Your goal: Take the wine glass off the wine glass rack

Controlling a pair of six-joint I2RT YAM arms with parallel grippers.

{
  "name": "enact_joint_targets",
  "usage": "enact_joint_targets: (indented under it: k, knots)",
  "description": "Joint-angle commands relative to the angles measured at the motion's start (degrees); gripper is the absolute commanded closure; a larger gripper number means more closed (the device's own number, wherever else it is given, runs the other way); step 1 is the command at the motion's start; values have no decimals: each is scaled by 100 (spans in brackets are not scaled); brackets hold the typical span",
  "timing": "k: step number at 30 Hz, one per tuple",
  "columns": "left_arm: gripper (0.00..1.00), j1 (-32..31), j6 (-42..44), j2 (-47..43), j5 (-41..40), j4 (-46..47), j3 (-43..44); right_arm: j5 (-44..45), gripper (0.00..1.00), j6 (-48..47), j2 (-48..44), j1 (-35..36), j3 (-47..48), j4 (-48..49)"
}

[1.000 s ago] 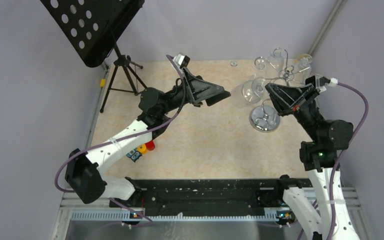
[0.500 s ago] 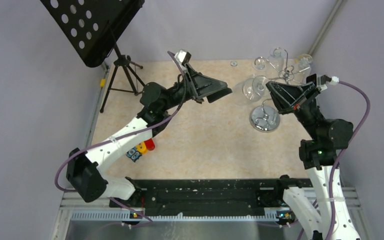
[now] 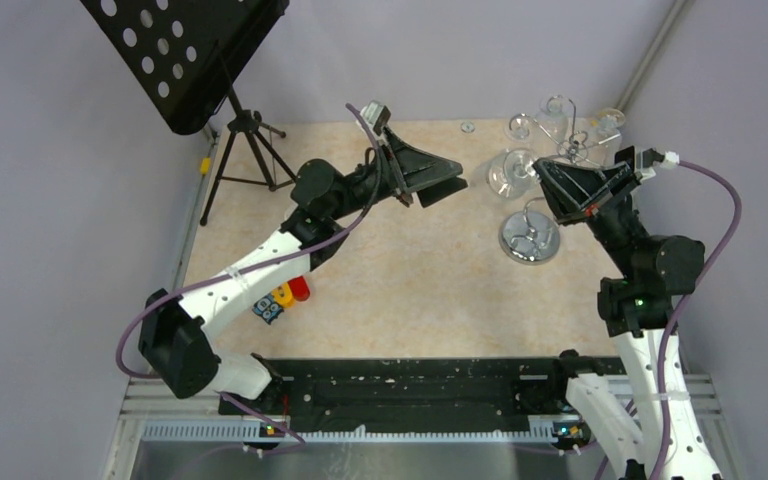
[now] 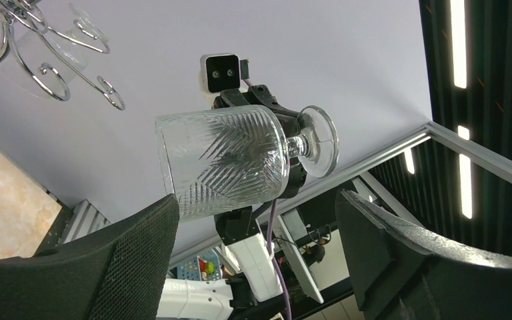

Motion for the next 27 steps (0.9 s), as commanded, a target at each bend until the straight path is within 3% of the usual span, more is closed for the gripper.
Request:
enact_joint_targets:
  k: [1, 13, 17, 23, 27]
  knots:
    - [10, 15, -86, 58, -25, 191, 84, 172, 100, -63, -76, 33, 325, 368]
    - [14, 18, -898, 316, 79, 1286, -145, 240, 100, 2, -75, 43, 68, 448]
    - [28, 1, -1388, 419, 159, 1863, -150, 299, 100, 44, -42, 66, -88, 539]
    - [41, -54, -2080, 691, 273, 2980, -37, 381, 100, 144, 101, 248, -378, 793]
    - [66, -54, -1973, 668, 403, 2990, 79, 444, 100, 136, 148, 392, -508, 841]
